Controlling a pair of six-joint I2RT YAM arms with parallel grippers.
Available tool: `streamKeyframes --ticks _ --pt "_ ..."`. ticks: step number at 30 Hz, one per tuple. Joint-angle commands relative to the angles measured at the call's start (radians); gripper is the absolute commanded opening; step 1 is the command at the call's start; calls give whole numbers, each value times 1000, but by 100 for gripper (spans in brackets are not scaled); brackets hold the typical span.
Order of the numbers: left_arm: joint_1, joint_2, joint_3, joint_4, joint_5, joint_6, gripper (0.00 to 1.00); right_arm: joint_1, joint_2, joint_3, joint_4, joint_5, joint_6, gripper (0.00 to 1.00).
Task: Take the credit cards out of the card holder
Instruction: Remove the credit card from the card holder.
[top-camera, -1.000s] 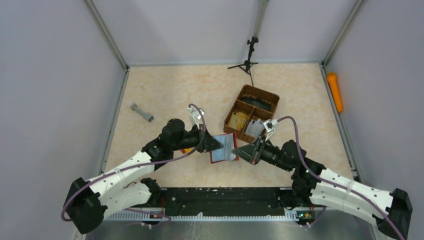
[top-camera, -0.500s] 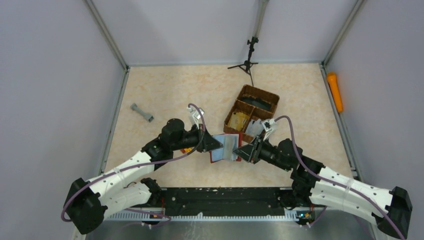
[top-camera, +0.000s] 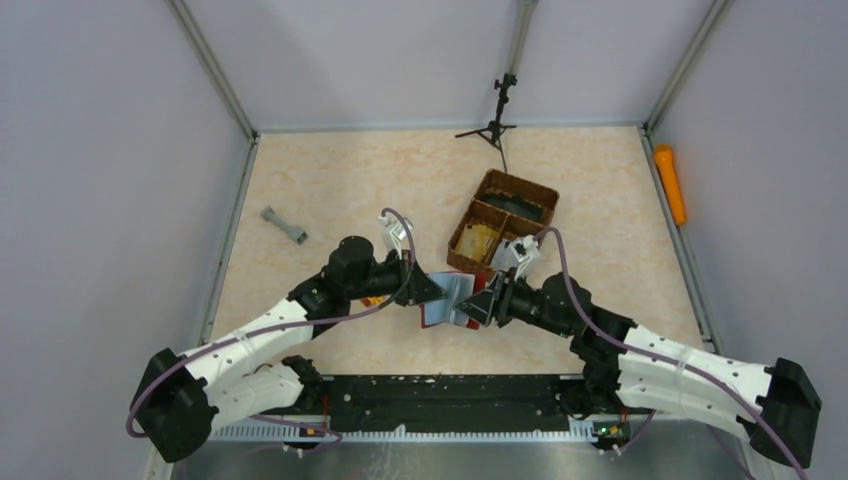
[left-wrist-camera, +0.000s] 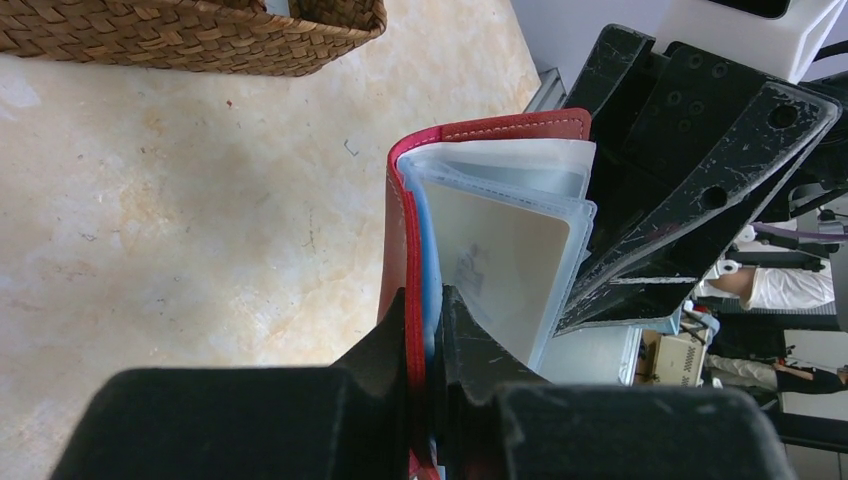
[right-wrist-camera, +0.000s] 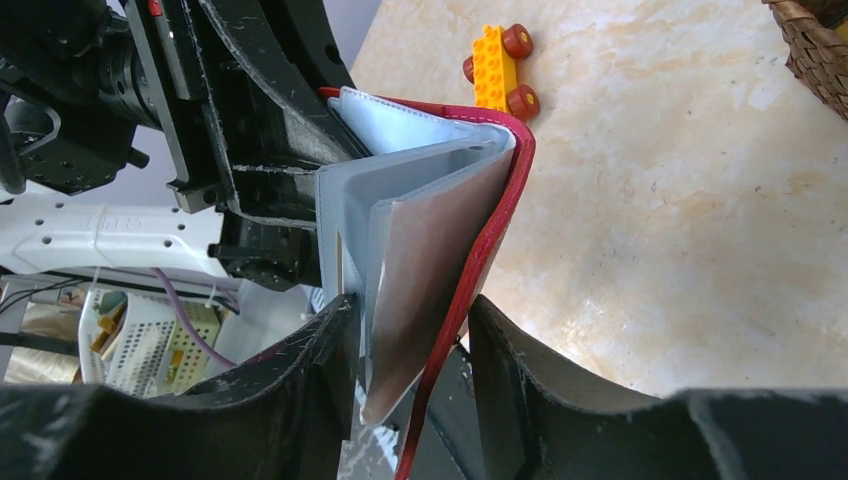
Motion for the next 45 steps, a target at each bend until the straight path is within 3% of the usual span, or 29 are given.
streamKeyframes --ticks 1,9,17,23,25,45 --pt "-8 -3 25 84 53 -3 7 7 12 45 -12 23 -20 44" --pt "-9 3 24 90 64 -6 9 8 48 60 -29 34 -9 30" --pt "-9 3 44 12 6 17 10 8 -2 49 -33 22 -7 54" --pt "-9 20 56 -11 -19 3 9 7 -12 37 14 -19 -6 82" --pt "-10 27 58 -6 -19 -11 9 7 8 44 7 -18 -4 87" --pt "-25 73 64 -2 -80 -41 8 7 134 101 31 -9 19 93"
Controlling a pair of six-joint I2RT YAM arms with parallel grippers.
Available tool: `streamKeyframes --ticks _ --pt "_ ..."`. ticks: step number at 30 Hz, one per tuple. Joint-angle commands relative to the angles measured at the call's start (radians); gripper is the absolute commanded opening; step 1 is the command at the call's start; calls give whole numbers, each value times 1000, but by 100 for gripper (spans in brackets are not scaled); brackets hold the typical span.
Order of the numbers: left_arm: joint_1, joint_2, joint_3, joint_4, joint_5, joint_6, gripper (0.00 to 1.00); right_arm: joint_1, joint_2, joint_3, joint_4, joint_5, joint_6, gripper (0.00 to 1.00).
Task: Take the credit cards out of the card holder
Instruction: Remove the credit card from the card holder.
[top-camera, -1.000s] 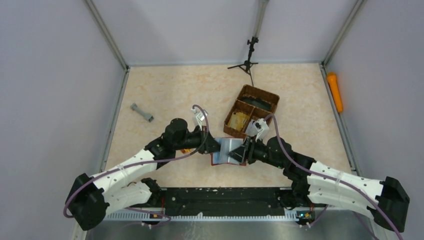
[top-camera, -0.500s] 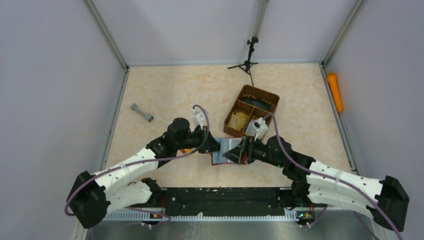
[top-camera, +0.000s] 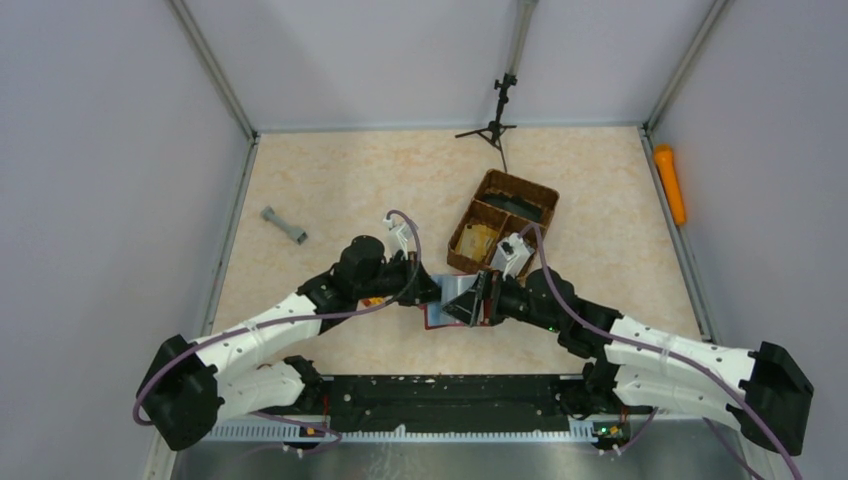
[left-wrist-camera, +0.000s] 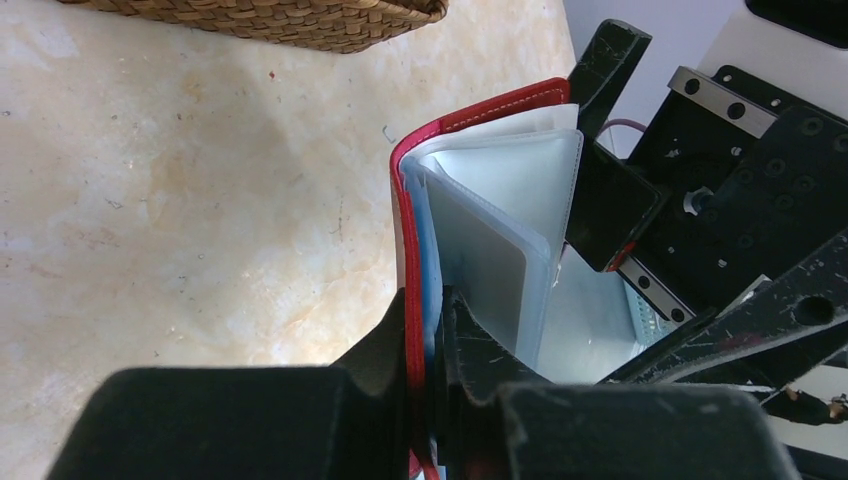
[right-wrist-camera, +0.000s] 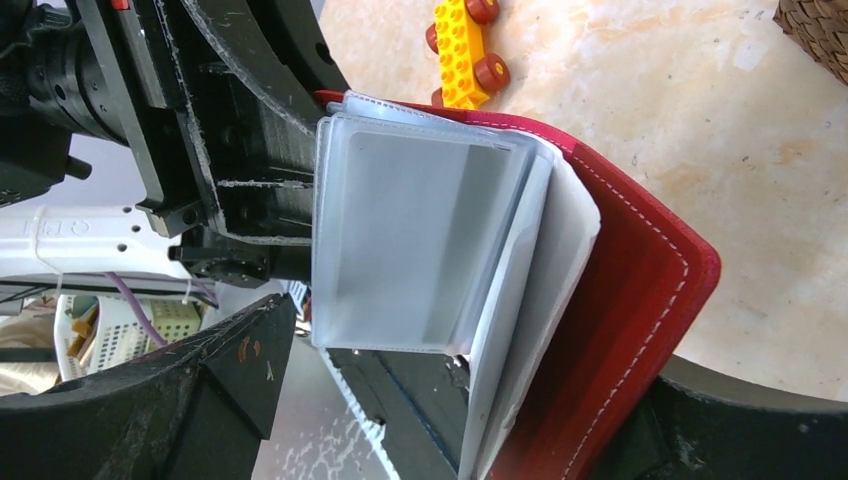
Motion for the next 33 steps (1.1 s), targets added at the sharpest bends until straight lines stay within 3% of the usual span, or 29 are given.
streamKeyframes --ticks 1,4,9,13,16,19,27,33 --pt "-8 5 49 38 -19 -12 8 7 19 63 51 1 6 93" --pt "-8 6 49 39 -16 -12 8 7 26 63 44 13 8 87" --pt "-10 -1 46 38 -16 -13 8 7 31 64 33 21 7 68" --pt "-10 -5 46 47 -6 -17 8 8 32 66 9 43 4 69" --pt "-10 -9 43 46 -9 -17 8 7 33 66 5 44 5 78" --pt "-13 -5 41 52 -5 -21 8 7 35 66 13 42 5 80" --pt "-18 -12 44 53 -2 -18 8 8 58 81 -70 127 -5 68" --pt "-18 -32 54 -8 -37 11 8 7 22 79 -130 196 4 65"
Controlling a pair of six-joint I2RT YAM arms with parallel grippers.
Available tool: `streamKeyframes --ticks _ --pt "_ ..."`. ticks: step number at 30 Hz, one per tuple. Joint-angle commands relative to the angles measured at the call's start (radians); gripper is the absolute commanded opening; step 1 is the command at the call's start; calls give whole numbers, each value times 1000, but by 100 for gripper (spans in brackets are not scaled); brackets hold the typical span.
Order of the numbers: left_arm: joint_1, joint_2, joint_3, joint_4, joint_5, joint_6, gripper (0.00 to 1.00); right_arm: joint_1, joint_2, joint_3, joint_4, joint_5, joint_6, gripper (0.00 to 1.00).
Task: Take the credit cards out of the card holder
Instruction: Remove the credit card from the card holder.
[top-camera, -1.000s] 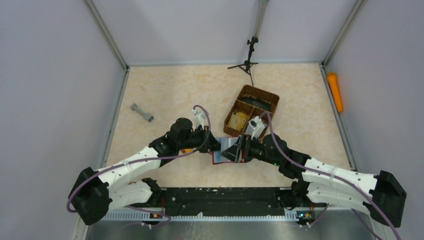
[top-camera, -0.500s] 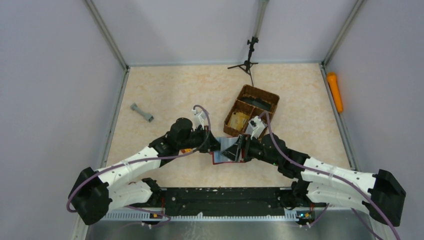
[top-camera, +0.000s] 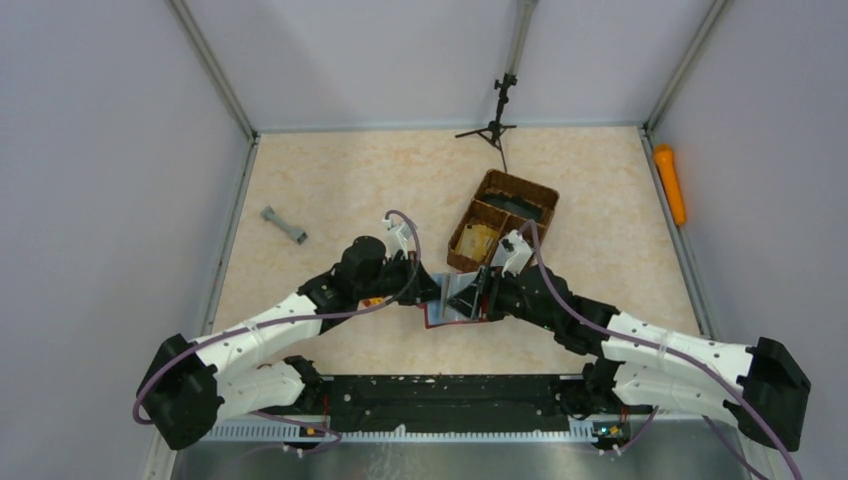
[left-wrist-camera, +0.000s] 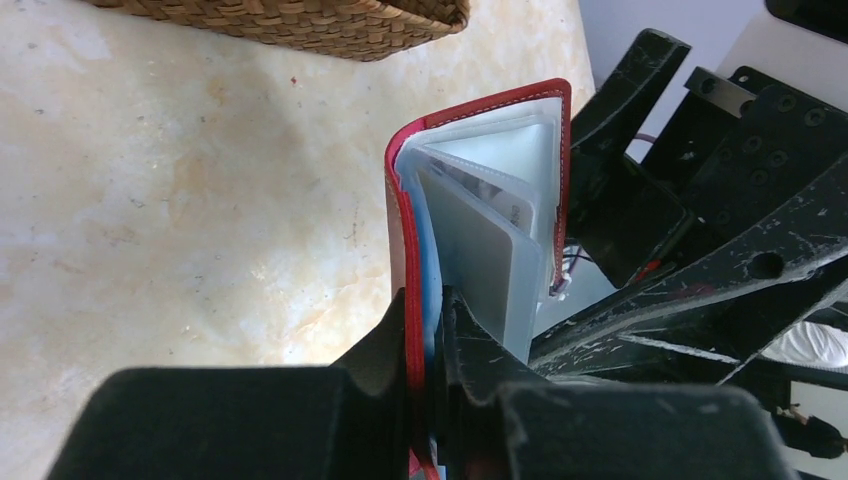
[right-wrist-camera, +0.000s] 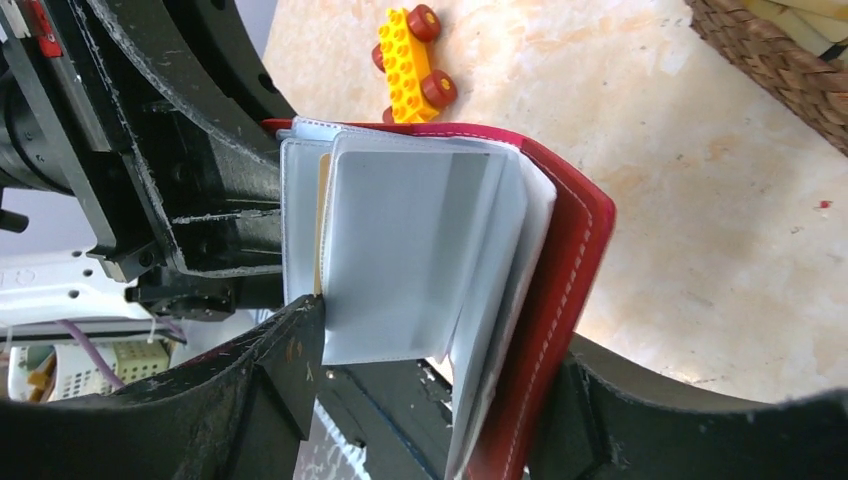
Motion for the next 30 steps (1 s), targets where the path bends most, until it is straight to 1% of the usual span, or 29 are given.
streamKeyframes --ticks 1,4,8,12,13,16,17,18,21,22,24,25,27,30 --pt "-6 -43 52 -10 -3 27 8 8 -40 26 -89 116 0 64" --pt "-6 -58 52 -27 -22 38 8 6 -73 18 -113 136 -1 61" --pt "-6 -75 53 -31 -37 45 9 7 -102 17 -146 148 -3 61" --pt "-6 -78 53 -29 -23 40 9 6 -115 11 -159 158 14 60" --pt "-5 -79 53 -29 -21 41 8 6 -121 9 -159 161 20 60" --pt "-6 -85 50 -26 -17 39 8 7 -148 -16 -122 141 24 72" --pt "-5 -87 47 -19 -15 37 8 8 -159 -29 -96 128 24 74" --pt "-5 -90 43 -15 -11 32 8 8 -171 -41 -76 117 24 72" --pt "-5 -103 34 8 5 16 8 5 -201 -64 -11 87 26 56" --pt "-4 -108 32 13 10 10 8 5 -210 -65 -8 85 28 53" --pt "0 -124 25 29 19 -5 9 2 -225 -61 -27 88 31 50" --pt "3 -131 20 39 24 -13 9 0 -238 -59 -41 96 33 47" --pt "9 -142 11 55 41 -28 9 -5 -269 -66 -56 108 38 33" --pt "18 -155 -1 77 62 -45 9 -20 -315 -86 -53 99 59 16"
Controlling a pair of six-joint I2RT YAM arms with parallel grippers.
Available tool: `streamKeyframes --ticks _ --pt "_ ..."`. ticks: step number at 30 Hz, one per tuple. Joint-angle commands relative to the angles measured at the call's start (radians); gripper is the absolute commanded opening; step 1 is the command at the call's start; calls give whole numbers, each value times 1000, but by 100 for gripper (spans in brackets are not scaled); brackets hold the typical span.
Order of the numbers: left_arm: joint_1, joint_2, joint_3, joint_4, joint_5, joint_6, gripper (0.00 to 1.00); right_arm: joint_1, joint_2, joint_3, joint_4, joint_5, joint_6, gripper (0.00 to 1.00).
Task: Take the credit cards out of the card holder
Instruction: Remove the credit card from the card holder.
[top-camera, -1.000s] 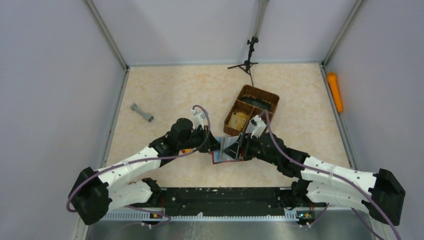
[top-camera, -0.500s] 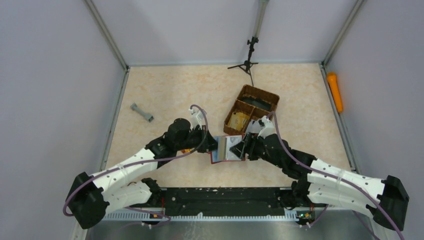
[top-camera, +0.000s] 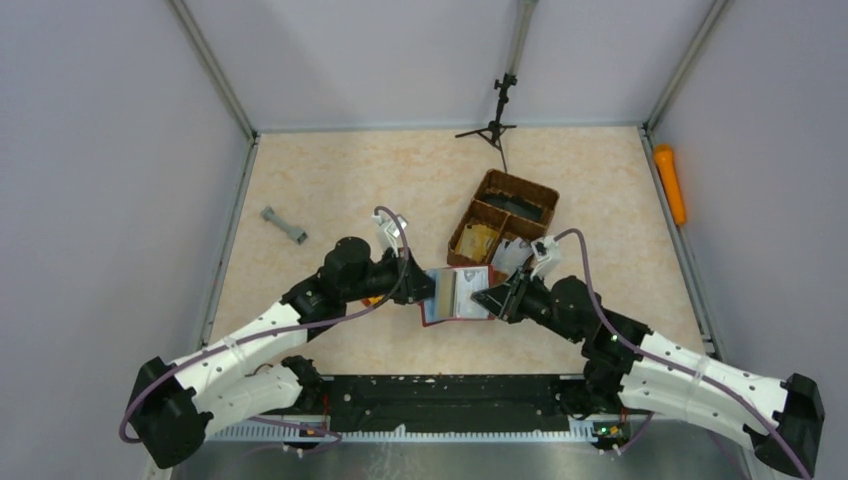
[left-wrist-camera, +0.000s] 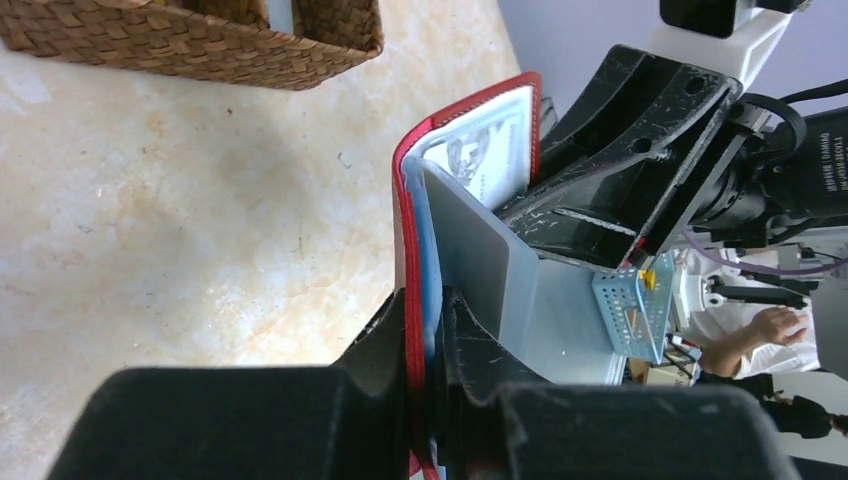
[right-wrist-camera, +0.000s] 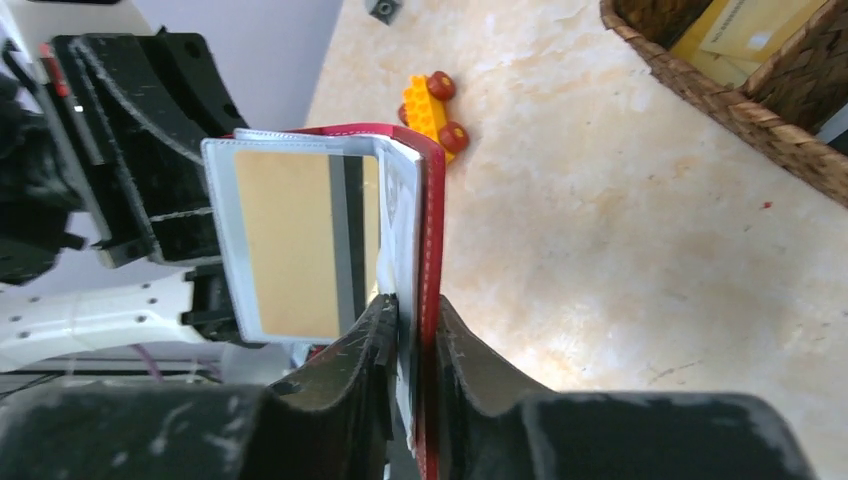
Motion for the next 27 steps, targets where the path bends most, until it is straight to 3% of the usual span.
streamKeyframes --ticks 1,6,9,13,18,21,27 --pt "15 -38 -17 110 55 -39 9 -23 -74 -22 39 -9 27 12" --pt "34 -36 -41 154 90 -71 14 -49 -113 -5 -49 1 60 0" --pt "53 -35 -64 184 115 -89 34 -66 -129 11 -122 27 88 0" --pt "68 -22 -115 315 191 -142 49 -76 -152 -4 -123 20 115 0" --pt "71 4 -146 411 224 -181 51 -83 -162 -8 -120 9 124 0" --pt "74 12 -148 418 227 -178 58 -86 -165 -11 -115 0 129 0" --pt "74 43 -134 402 229 -157 54 -88 -167 -23 -68 -41 136 0"
